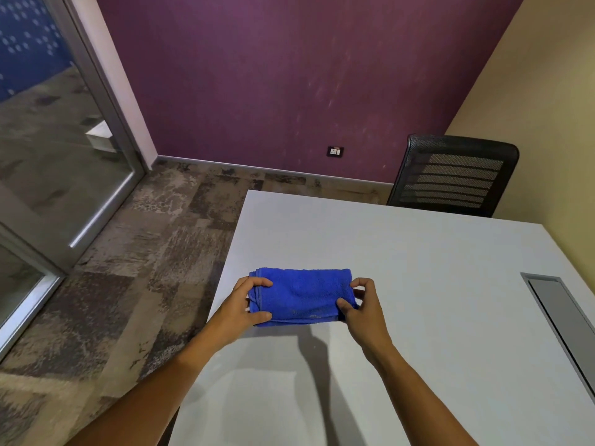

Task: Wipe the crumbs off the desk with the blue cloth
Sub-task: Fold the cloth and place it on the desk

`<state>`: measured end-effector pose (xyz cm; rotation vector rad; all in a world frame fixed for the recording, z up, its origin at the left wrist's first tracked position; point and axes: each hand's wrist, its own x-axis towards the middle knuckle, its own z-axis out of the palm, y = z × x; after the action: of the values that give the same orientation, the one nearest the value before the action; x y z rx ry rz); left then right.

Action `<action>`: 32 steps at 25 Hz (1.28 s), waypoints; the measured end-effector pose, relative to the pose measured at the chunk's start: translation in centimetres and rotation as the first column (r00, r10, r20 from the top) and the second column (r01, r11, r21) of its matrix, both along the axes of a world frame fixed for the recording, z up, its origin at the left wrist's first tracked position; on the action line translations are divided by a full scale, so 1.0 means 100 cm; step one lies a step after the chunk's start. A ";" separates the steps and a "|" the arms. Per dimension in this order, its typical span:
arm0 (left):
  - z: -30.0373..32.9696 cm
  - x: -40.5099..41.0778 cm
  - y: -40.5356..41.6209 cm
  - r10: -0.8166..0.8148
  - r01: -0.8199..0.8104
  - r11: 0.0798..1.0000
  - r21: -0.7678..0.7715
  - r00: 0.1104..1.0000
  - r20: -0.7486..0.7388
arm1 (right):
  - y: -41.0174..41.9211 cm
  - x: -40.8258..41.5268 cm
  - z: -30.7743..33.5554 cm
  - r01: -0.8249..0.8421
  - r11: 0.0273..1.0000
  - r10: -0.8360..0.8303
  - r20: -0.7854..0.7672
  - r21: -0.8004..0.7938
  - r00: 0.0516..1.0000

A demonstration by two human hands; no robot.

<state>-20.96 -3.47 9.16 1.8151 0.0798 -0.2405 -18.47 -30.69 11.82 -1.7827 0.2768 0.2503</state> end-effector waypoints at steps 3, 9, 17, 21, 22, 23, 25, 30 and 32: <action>-0.014 0.025 0.010 0.008 -0.009 0.999 -0.044 1.000 -0.016 | 0.008 0.021 -0.016 0.017 0.999 -0.015 -0.047 0.036 0.999; -0.052 0.072 0.025 0.012 -0.010 0.999 0.033 0.997 -0.078 | 0.021 0.057 -0.055 0.091 0.996 -0.091 -0.066 -0.003 0.994; -0.077 0.155 0.038 -0.007 0.019 0.988 0.156 0.997 -0.080 | 0.047 0.138 -0.081 -0.015 0.993 0.012 -0.028 -0.120 1.000; -0.082 0.195 0.045 -0.006 0.013 0.980 0.197 0.999 -0.039 | 0.058 0.173 -0.084 -0.071 0.959 0.084 0.035 -0.274 0.996; -0.083 0.204 0.047 -0.005 0.011 0.979 0.202 0.999 -0.033 | 0.061 0.181 -0.083 -0.091 0.943 0.115 0.055 -0.321 0.992; -0.083 0.212 0.048 -0.004 0.011 0.978 0.206 1.000 -0.031 | 0.063 0.188 -0.083 -0.113 0.925 0.148 0.070 -0.364 0.987; -0.084 0.226 0.050 -0.012 0.016 0.975 0.222 1.000 -0.023 | 0.069 0.202 -0.083 -0.144 0.895 0.198 0.088 -0.422 0.976; -0.085 0.262 0.056 -0.040 0.036 0.969 0.246 0.999 0.011 | 0.078 0.234 -0.084 -0.137 0.874 0.208 0.103 -0.467 0.973; -0.085 0.276 0.059 -0.052 0.044 0.964 0.261 0.998 0.023 | 0.080 0.246 -0.085 -0.136 0.868 0.208 0.101 -0.477 0.973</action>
<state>6.65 2.39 0.69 2.0839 0.0482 -0.2465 6.14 -22.66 3.34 -2.3017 0.0681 0.1837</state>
